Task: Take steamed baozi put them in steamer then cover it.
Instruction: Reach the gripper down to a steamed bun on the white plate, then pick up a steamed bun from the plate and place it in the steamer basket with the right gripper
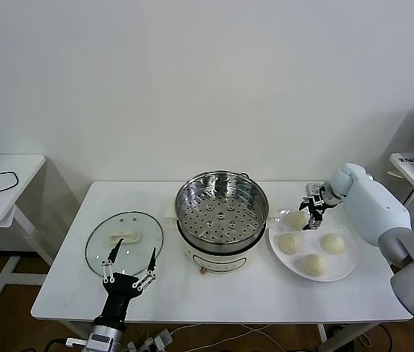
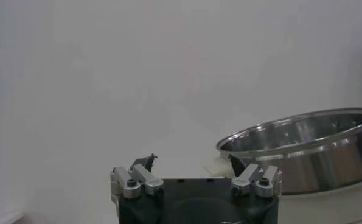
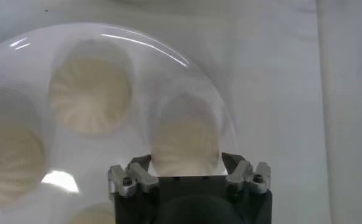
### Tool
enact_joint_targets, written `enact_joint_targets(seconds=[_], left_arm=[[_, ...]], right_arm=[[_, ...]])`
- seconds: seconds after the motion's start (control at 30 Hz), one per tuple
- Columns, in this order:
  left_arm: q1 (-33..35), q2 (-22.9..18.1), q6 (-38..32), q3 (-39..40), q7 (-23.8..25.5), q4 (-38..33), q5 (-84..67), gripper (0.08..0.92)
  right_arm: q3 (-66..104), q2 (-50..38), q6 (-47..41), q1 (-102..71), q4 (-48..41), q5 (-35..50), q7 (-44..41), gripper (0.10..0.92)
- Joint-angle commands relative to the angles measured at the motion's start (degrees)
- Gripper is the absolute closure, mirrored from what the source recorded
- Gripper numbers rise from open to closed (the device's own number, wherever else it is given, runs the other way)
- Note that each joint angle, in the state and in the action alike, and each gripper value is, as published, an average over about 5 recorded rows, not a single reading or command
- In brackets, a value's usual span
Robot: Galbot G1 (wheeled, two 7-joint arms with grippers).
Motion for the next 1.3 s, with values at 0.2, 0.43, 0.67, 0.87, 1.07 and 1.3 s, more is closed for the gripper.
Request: enact_joint_targets(seconds=[0.2, 0.43, 0.67, 0.87, 1.07, 1.3], left_arm=[[0.01, -0.1, 0.24, 0.08, -0.1, -0.39, -0.02, 0.177], [-0.2, 0.15, 0.52, 0.49, -0.18, -1.11, -0.08, 0.177], [-0.28, 0.29, 0.58, 0.74, -0.26, -1.42, -0.1, 0.177], [-0.05, 0.24, 0.79, 0.69, -0.32, -2.2, -0.24, 0.177], [0.5, 0.15, 0.77, 0.22, -0.41, -2.95, -0.5, 0.177], [0.75, 0.05, 0.58, -0.04, -0.55, -3.38, -0.79, 0.177]], right_arm=[[-4.85, -3.53, 0.09, 2.16, 7.82, 4.73, -0.73, 0.38], [-13.96, -11.62, 11.07, 14.09, 21.97, 10.95, -3.92, 0.407], [-23.38, -12.55, 26.18, 26.11, 33.33, 12.61, -7.16, 0.414], [-30.29, -7.88, 30.01, 32.09, 39.59, 15.1, -8.7, 0.414], [-33.52, -1.09, 32.12, 31.04, 40.36, 12.93, -10.0, 0.414], [-32.68, 6.77, 33.09, 24.78, 34.96, 3.29, -7.98, 0.414]])
